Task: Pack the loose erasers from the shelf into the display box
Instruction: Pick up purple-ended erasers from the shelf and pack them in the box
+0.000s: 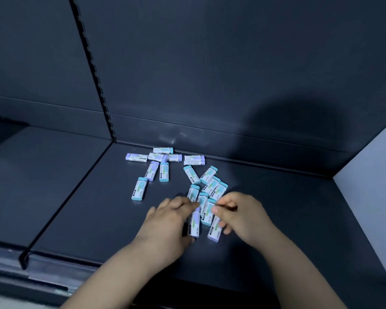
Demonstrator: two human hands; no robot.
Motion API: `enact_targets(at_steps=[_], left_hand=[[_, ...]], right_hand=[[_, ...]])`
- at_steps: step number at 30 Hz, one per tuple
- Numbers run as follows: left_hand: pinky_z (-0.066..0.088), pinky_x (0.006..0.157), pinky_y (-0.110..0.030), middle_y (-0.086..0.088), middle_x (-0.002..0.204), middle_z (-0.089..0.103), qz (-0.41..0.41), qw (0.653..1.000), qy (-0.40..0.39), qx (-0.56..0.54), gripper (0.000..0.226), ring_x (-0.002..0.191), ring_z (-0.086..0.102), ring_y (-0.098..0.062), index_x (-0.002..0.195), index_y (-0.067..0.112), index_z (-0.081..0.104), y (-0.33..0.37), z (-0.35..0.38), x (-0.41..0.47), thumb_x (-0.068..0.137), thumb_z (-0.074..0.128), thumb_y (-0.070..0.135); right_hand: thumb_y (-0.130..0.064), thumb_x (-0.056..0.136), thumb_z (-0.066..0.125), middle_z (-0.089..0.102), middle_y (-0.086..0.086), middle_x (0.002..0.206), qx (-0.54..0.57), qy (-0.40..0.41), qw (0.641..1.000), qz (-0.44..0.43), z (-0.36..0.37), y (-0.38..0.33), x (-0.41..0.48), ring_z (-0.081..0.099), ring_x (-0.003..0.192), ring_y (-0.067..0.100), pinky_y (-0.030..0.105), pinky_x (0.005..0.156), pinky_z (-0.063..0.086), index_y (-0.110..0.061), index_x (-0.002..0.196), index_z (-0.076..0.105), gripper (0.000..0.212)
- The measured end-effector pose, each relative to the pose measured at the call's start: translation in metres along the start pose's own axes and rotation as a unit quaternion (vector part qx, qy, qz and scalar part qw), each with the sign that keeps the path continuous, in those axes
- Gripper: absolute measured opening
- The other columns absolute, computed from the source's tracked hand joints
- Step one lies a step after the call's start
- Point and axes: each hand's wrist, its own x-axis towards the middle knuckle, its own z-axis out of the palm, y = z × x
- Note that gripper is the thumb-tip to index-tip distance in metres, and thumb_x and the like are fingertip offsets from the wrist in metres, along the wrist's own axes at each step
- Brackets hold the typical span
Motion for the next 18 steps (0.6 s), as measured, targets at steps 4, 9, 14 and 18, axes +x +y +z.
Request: enact_targets(at_steps=[4, 9, 14, 18], left_hand=[[0.021, 0.104, -0.028, 0.023, 0.145, 0.022, 0.007, 1.0, -0.02, -0.006, 0.071, 0.133, 0.019, -0.003, 0.142, 0.044, 0.022, -0.007, -0.002, 0.0, 0.082, 0.061, 0.039], [0.019, 0.101, -0.026, 0.022, 0.145, 0.022, 0.02, 0.999, -0.031, 0.018, 0.077, 0.131, 0.02, -0.005, 0.144, 0.04, 0.019, -0.005, -0.003, 0.003, 0.08, 0.061, 0.048], [0.02, 0.094, -0.021, 0.026, 0.137, 0.031, 0.029, 0.999, 0.002, -0.021, 0.071, 0.124, 0.028, 0.0, 0.137, 0.043, 0.031, -0.003, -0.007, 0.003, 0.076, 0.067, 0.047], [0.023, 0.099, -0.021, 0.028, 0.13, 0.041, 0.038, 0.996, 0.046, -0.066, 0.067, 0.122, 0.032, 0.003, 0.133, 0.044, 0.035, -0.005, -0.017, -0.003, 0.074, 0.068, 0.045]], right_hand=[[-0.038, 0.067, 0.078, 0.048, -0.01, 0.106, -0.164, -0.086, 0.982, -0.037, -0.012, 0.016, -0.005, 0.049, 0.094, 0.001, 0.012, 0.082, 0.038, -0.031, 0.116, 0.055, 0.055], [-0.051, 0.06, 0.077, 0.04, -0.011, 0.116, -0.255, -0.068, 0.962, -0.074, 0.001, 0.018, -0.011, 0.034, 0.113, 0.009, 0.022, 0.094, 0.034, -0.03, 0.123, 0.047, 0.073], [-0.041, 0.063, 0.076, 0.042, -0.016, 0.113, -0.196, -0.023, 0.972, -0.126, 0.003, 0.023, -0.014, 0.039, 0.108, 0.005, 0.02, 0.095, 0.036, -0.034, 0.116, 0.049, 0.06], [-0.025, 0.063, 0.08, 0.044, -0.024, 0.105, -0.093, 0.001, 0.983, -0.159, 0.002, 0.008, -0.018, 0.042, 0.099, -0.004, 0.0, 0.083, 0.029, -0.042, 0.106, 0.047, 0.056]])
